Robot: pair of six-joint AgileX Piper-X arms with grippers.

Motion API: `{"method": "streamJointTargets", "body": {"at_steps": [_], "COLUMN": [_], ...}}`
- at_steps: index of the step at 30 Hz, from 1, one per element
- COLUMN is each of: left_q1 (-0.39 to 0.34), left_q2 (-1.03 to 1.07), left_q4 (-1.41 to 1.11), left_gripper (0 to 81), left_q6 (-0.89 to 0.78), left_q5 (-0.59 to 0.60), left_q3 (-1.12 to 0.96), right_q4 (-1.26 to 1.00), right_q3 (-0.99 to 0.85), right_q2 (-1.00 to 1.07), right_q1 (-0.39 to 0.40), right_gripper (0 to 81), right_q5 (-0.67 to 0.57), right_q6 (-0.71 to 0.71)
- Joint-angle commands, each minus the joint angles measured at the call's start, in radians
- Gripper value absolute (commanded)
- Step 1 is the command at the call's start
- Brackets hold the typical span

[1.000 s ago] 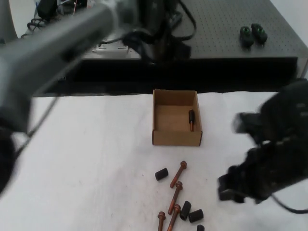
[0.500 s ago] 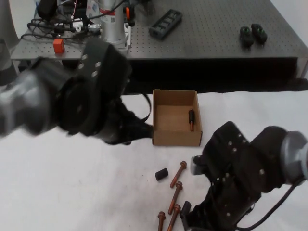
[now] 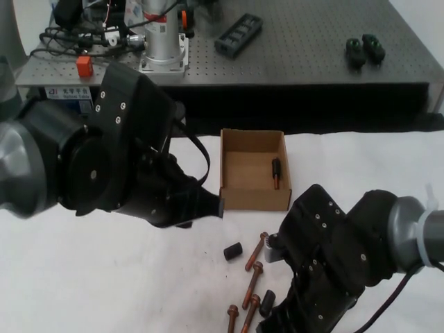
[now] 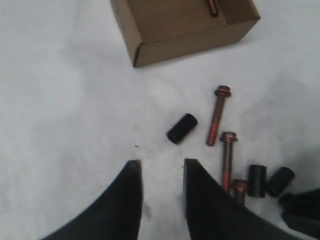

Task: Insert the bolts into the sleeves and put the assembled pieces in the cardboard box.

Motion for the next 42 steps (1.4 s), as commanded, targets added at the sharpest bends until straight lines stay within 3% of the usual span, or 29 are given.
{"method": "streamJointTargets", "body": {"at_steps": [1,4,10,16,24,35,37,42], "left_q1": [0.016,-0.007,-0.102,-0.16,-0.179,-0.179,-0.179,-0.179], "left_q2": [-0.005,0.004,0.05,0.164,0.296,0.385,0.389,0.39], "left_q4": [-0.023,0.011,0.035,0.032,0.012,-0.037,-0.034,-0.026], "left_gripper": [21.3,23.5,35.9,35.9,35.9,35.6,31.8,5.9], "left_q6": [-0.001,0.009,0.015,-0.025,-0.042,-0.068,-0.068,-0.052], "left_q5": [0.0,0.021,0.006,-0.017,-0.017,-0.067,-0.093,-0.089], "left_q3": [-0.002,0.002,0.002,0.0,-0.001,-0.014,-0.017,-0.017], "right_q4": [-0.005,0.009,0.044,0.136,0.159,0.219,0.219,0.219], "right_q3": [0.002,0.002,0.011,0.088,0.244,0.299,0.299,0.299], "right_q2": [0.023,0.005,-0.165,-0.435,-0.761,-0.837,-0.837,-0.837], "right_q1": [0.005,-0.008,-0.055,-0.111,-0.116,-0.116,-0.116,-0.116], "right_gripper": [2.9,7.3,7.3,7.3,7.3,7.3,7.3,7.3], "right_q5": [0.002,0.036,0.036,0.036,0.038,0.038,0.037,0.034], "right_q6": [-0.076,-0.094,-0.117,-0.067,0.005,0.027,0.027,0.027]}}
